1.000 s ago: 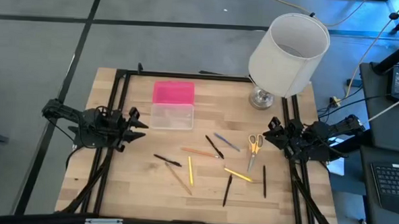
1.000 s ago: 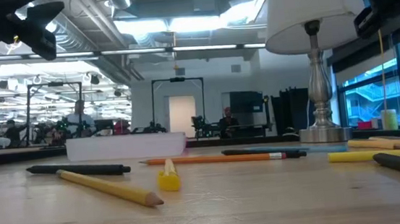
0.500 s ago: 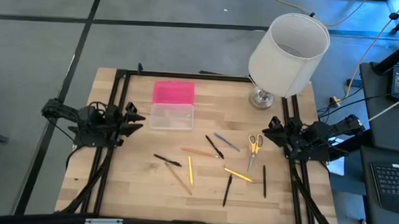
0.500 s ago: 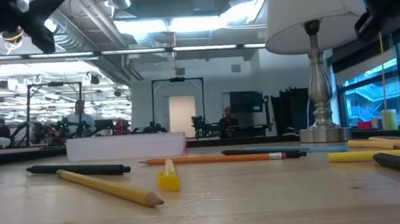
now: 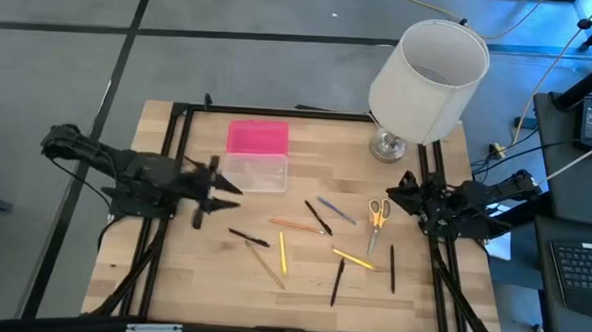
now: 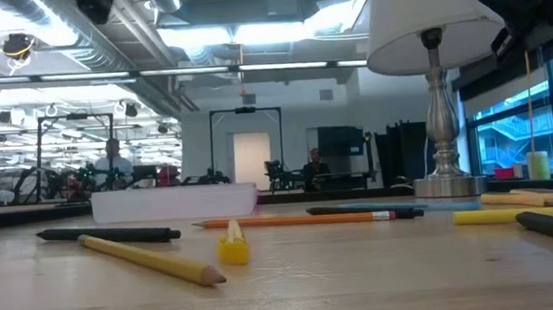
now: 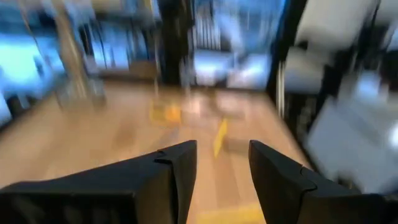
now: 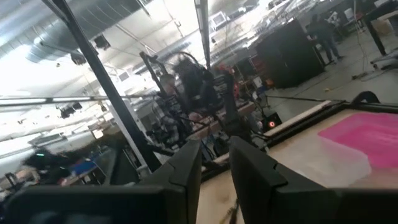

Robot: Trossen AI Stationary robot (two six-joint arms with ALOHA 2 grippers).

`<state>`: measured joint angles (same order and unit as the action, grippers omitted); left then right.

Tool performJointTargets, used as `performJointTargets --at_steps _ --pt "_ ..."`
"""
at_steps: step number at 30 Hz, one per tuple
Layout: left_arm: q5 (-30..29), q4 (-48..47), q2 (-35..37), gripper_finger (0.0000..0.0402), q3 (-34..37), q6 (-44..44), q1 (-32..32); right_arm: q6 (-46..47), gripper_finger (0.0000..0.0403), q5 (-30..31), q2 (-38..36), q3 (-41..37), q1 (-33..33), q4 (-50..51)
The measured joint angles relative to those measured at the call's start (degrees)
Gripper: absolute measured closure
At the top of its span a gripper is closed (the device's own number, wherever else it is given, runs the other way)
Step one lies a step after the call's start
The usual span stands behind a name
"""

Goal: Pick & place school supplies into a supply box
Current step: Put the black pen into the pink supply box

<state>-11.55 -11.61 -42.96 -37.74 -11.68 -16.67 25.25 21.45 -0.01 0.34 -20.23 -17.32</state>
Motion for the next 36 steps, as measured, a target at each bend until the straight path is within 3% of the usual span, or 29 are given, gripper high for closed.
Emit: performJointTargets --at_steps 6,12,19,27,36 --pt "4.99 -18.2 -16.62 0.0263 -12.3 -1.24 -0.41 0.0 0.0315 0.2 0.0 0.01 0.02 0.51" --pt "10.91 -22.53 -27.43 0.0263 -13.67 -3.08 -0.5 0.27 0.0315 0.24 0.0 0.02 0.01 1.06" --pt "9.21 -26.32 -37.85 0.0263 -13.67 1.35 -1.37 0.83 0.0315 1.25 0.0 0.02 0.0 2.8" --pt "10.01 -27.96 -45.65 0.0263 -13.67 2.4 -1.36 1.71 0.0315 1.4 0.0 0.01 0.01 3.42" --pt "10.23 -28.11 -49.05 0.0263 -13.67 2.37 -1.33 1.71 0.0315 1.42 0.0 0.02 0.01 3.51"
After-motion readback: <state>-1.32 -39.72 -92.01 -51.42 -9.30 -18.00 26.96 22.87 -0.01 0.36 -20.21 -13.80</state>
